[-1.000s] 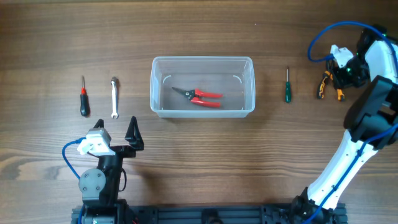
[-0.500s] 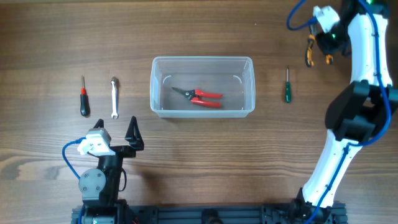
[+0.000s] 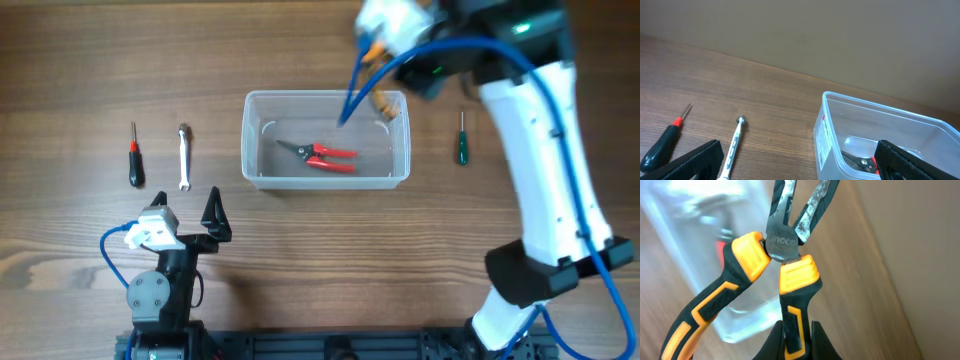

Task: Pack container
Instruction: 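Lift the pliers and carry them over the clear container, then lower the pliers into the container and open the right gripper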

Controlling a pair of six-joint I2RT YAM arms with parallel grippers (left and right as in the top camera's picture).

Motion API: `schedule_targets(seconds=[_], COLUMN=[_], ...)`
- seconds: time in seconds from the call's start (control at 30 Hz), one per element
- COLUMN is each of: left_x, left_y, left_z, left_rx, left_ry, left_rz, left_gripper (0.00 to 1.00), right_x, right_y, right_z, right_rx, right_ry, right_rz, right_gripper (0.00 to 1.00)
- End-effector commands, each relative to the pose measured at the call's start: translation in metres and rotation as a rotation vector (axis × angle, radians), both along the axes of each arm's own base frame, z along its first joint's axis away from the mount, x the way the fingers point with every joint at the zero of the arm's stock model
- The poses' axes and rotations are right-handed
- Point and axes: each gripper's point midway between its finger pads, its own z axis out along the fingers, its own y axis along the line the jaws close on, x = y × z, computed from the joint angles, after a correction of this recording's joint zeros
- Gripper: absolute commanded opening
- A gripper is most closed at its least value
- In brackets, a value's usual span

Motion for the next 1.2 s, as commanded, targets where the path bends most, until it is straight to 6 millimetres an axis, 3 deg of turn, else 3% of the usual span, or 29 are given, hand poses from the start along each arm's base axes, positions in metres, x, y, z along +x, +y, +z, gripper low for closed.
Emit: schedule_targets(seconds=[0.0,0.13,0.33,0.53,0.77,0.97,1.17], left_x=[0.000,0.000,0.000,0.000,0.000,0.000,0.000], left_y=[0.002,0.002,0.002,0.002,0.002,0.002,0.002], left_z=[-0.002,-0.002,-0.002,-0.002,-0.002,-0.002,-0.002], left_rx=[-0.009,-0.009,-0.009,-0.009,-0.009,-0.009,-0.009], left_ry=[0.005,0.005,0.005,0.005,0.005,0.005,0.005], left_rz=[0.008,0.008,0.008,0.008,0.008,0.008,0.008], left_gripper=[1.00,1.00,1.00,1.00,1.00,1.00,1.00], right_x=[-0.018,-0.020,-0.002,0.003,0.009,0.010,0.008], right_y=[0.032,0.049,0.062,0.074,0.079,0.081,0.085], right_z=[-0.026,-0.052,-0.086,-0.126,-0.176,-0.202,-0.214], right_rx=[0.010,-0.007,-0.014,-0.007,-0.043,-0.057,-0.043], right_ry=[0.091,0.133,0.159,0.258,0.356,0.410,0.445], right_rz=[0.131,0.166,0.172,0.189,0.181,0.174,0.177], right_gripper=[0.04,0.04,0.04,0.05,0.05,0.05,0.05])
